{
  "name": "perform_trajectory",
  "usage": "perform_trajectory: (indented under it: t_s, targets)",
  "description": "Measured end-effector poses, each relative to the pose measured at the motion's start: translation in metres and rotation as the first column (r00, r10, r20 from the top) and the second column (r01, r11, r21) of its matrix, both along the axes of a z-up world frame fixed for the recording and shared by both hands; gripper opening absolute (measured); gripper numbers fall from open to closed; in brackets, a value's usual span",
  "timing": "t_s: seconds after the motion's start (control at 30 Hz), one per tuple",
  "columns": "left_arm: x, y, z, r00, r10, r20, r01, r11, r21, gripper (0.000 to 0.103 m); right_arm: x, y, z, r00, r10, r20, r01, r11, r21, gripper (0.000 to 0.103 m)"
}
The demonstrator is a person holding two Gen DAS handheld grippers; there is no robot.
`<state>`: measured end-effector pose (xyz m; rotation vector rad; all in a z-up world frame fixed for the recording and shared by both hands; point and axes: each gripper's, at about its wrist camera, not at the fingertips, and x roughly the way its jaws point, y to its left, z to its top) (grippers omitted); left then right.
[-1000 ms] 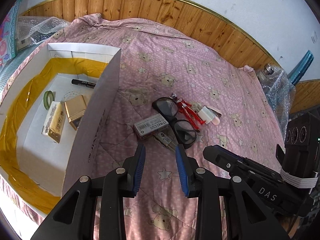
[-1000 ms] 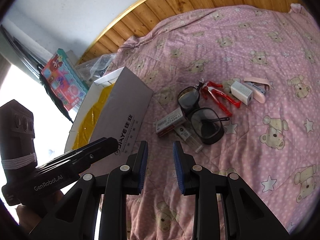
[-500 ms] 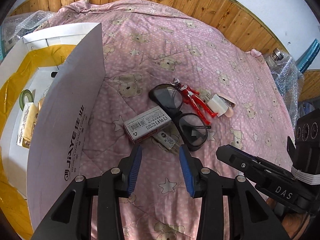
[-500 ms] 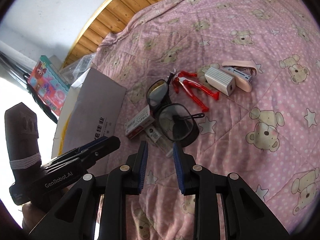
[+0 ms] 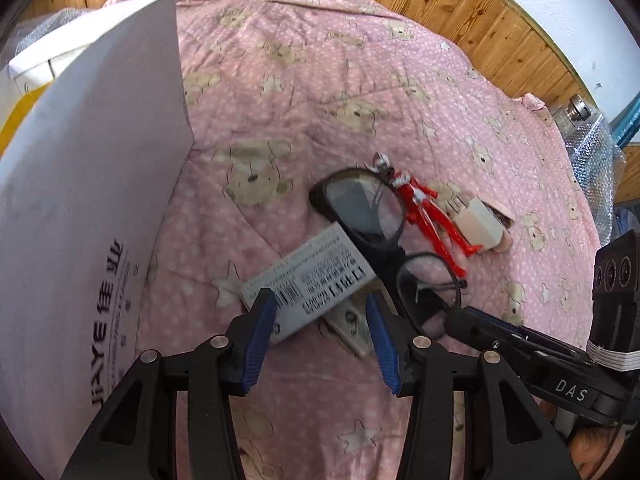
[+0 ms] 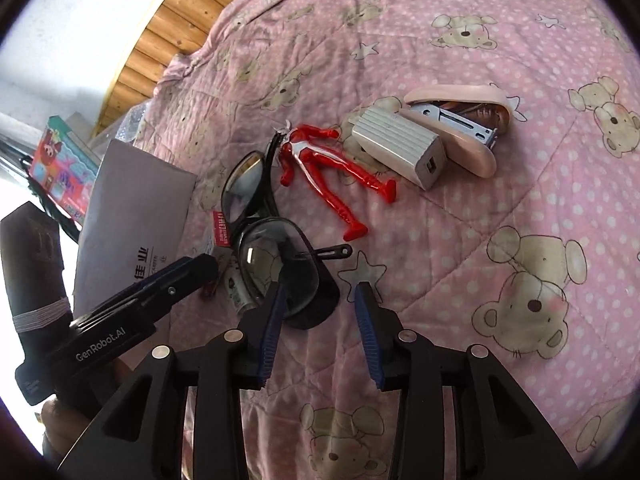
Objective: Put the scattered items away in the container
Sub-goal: 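Close the left gripper on the staples box while the right gripper grasps the black glasses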
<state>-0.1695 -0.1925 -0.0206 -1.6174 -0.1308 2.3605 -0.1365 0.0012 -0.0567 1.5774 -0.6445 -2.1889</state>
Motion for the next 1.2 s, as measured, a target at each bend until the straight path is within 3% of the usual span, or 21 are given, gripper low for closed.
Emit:
perform_trajectory:
  t_s: [0.1, 0.3, 0.5, 0.67, 0.77, 0.8, 0.9, 1.07, 1.2]
  targets:
    - [-0.007, 0.001, -0.003, 1.000, -0.007, -0.019, 0.007, 1.000, -0.012, 0.049, -0.007, -0.005, 0.000, 0.999, 0.026, -0.019, -0.026, 1.000, -0.002, 0.044]
    - [-0.017, -0.003, -0.006, 1.000, 0.000, -0.023, 0.000, 1.000, -0.010, 0.049, -0.012, -0.023, 0.014, 0.990, 0.112, -0.082, -0.108, 0.993, 0.043, 0.027]
    - [-0.020, -0.017, -0.013, 0.999, 0.046, 0.027, -0.047, 0.997, 0.058, 0.049, -0.020, -0.035, 0.009, 0.986, 0.153, -0.070, -0.153, 0.988, 0.006, 0.031]
    - [-0.017, -0.009, -0.019, 1.000, 0.002, 0.027, -0.003, 1.000, 0.030, 0.049, -0.031, -0.040, -0.005, 0.990, 0.138, -0.034, -0.139, 0.989, -0.043, 0.035]
    - [-0.018, -0.010, -0.019, 1.000, 0.007, 0.007, -0.007, 1.000, 0.026, 0.047, -0.033, -0.041, -0.005, 0.992, 0.122, -0.040, -0.124, 0.991, -0.045, 0.029]
    - [-0.018, -0.010, -0.019, 1.000, 0.008, 0.005, -0.008, 0.999, 0.035, 0.041, -0.032, -0.041, -0.001, 0.991, 0.122, -0.052, -0.124, 0.992, -0.039, 0.026]
    - [-0.015, -0.012, -0.015, 1.000, 0.009, -0.014, -0.008, 0.998, 0.067, 0.040, -0.028, -0.039, 0.012, 0.988, 0.123, -0.094, -0.124, 0.992, -0.005, 0.020]
    - [-0.006, -0.012, -0.005, 0.999, 0.032, -0.042, -0.026, 0.989, 0.147, 0.040, -0.016, -0.039, 0.037, 0.970, 0.177, -0.167, -0.150, 0.976, 0.160, 0.019]
    - [-0.006, -0.016, -0.016, 0.999, 0.054, -0.006, -0.052, 0.985, 0.167, 0.040, -0.018, -0.046, 0.031, 0.965, 0.210, -0.155, -0.182, 0.967, 0.178, 0.021]
